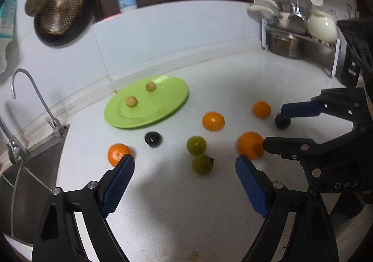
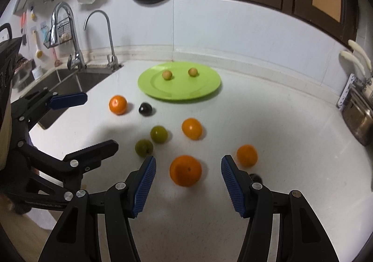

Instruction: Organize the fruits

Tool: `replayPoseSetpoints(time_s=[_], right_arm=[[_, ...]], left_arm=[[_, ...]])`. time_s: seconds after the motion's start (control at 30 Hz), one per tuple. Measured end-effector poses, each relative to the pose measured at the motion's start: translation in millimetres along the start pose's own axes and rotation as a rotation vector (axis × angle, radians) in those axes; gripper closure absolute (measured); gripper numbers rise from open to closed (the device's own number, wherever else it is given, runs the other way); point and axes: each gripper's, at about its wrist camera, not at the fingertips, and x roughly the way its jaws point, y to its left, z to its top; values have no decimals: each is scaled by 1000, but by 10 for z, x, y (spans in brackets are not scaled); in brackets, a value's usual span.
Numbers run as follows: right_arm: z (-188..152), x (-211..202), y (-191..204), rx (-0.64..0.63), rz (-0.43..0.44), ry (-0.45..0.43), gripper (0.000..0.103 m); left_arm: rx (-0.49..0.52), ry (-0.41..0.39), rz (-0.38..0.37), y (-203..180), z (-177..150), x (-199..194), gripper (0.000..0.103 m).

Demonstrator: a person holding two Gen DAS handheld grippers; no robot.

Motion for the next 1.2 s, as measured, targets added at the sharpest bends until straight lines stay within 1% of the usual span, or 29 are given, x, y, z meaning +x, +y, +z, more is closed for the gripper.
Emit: replayPoseSetpoints(time_s=[0.23,0.43,0.5,0.57,0.63,0.7,0.77,0.9,0.97,1.03,1.1,1.13,1.2], right_arm=[[-100,190,-71,23,28,60,44],[-150,348,-99,38,64,96,45],[-159,384,-104,40,68,101,45],[-159,426,-115,53,78,107,46],[-160,451,-127,67,89,111,49],[-155,478,-136,78,95,108,49],[-144,494,-144,89,100,105,51],[-120,533,-154,105,111,105,54],[-123,557,-155,107,115,111,57],[-126,567,-158,110,117,113,60],[-125,569,-166,115,120,111,60],[-122,576,-168,117,121,112,60],[-121,579,-173,121,123,111,60]], left_arm=[[11,56,-41,-31,-61,219,25],[-6,105,-76,-22,-77,400,33],[-13,116,-84,-17,-78,447,34],[-31,135,-94,-11,-62,507,40],[-46,144,-103,-8,-55,537,41],[-68,150,-109,5,-46,567,43],[-89,156,-126,18,-35,594,49],[-86,167,-137,-1,-25,648,55],[-87,176,-138,-10,-27,673,62],[-92,182,-149,-13,-28,684,65],[-95,186,-157,-20,-25,698,68],[-96,187,-160,-20,-20,704,71],[-99,183,-164,-15,-13,704,71]])
